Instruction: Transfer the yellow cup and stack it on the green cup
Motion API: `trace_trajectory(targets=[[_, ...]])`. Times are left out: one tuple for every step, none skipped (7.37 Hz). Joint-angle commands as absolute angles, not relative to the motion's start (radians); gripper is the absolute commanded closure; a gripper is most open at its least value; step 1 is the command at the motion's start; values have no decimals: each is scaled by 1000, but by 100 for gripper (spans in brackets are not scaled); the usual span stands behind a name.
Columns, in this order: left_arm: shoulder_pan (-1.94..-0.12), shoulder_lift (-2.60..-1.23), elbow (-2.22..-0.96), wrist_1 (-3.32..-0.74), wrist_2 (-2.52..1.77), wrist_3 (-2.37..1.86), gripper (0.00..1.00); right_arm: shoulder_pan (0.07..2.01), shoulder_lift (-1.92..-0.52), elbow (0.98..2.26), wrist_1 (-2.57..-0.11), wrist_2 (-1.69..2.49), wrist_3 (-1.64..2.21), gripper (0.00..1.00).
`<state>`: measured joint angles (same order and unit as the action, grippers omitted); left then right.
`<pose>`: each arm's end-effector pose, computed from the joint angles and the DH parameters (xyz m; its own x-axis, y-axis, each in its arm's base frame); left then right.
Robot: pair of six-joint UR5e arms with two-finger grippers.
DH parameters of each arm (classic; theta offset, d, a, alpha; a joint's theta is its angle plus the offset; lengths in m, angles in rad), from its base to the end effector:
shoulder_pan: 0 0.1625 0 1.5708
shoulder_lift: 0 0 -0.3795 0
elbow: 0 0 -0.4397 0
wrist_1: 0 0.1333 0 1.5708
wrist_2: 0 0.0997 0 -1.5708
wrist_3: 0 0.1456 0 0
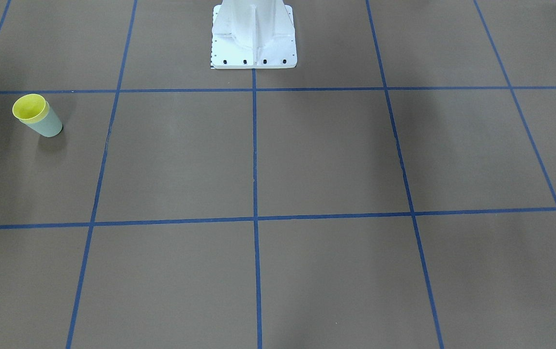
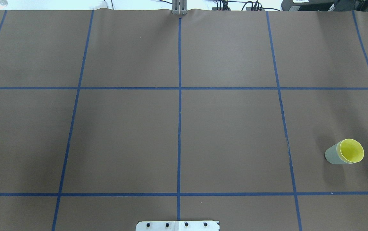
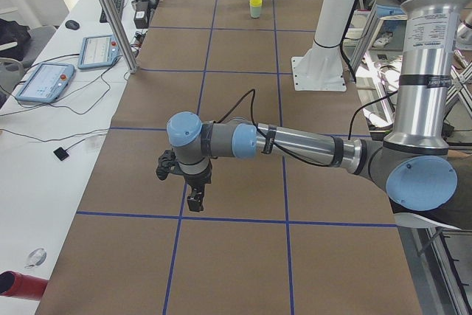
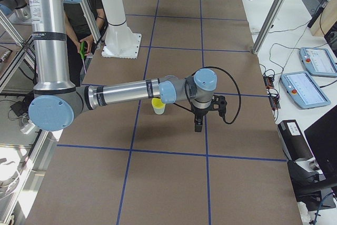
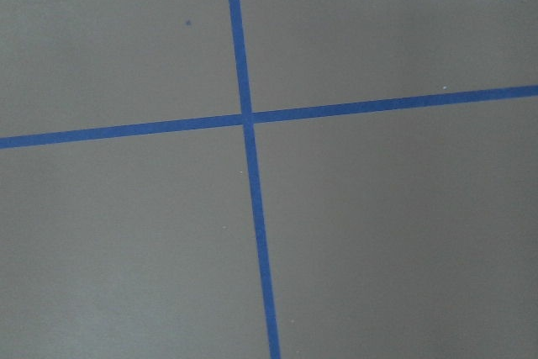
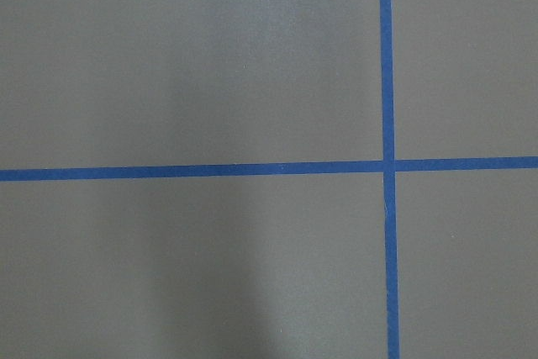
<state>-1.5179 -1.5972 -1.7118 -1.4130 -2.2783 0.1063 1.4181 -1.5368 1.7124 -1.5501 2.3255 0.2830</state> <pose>-0.0098 -0.5456 0.5783 0.7487 0.1521 -0.6452 -0.1331 0.9880 0.0785 -0.0527 -0.5628 0.5495 0.7135 0.0375 0.6996 -0.0521 0.9986 -0.0003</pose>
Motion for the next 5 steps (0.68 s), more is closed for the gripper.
trace_trajectory(targets=[[-1517, -1598, -1713, -1416, -2279, 107, 0, 1417, -1539, 1718, -1549, 2329, 291, 0], [-1517, -1600, -1713, -1416, -2279, 106, 0, 1417, -1540, 1714, -1548, 2329, 291, 0], [-1517, -1600, -1713, -1416, -2279, 106, 0, 1417, -1540, 1715, -1549, 2329, 291, 0], [-1517, -1598, -1713, -1417, -2279, 107, 0, 1417, -1540, 1713, -1548, 2327, 291, 0], [-1517, -1598, -1713, -1417, -2279, 107, 0, 1417, -1539, 1712, -1548, 2327, 291, 0]])
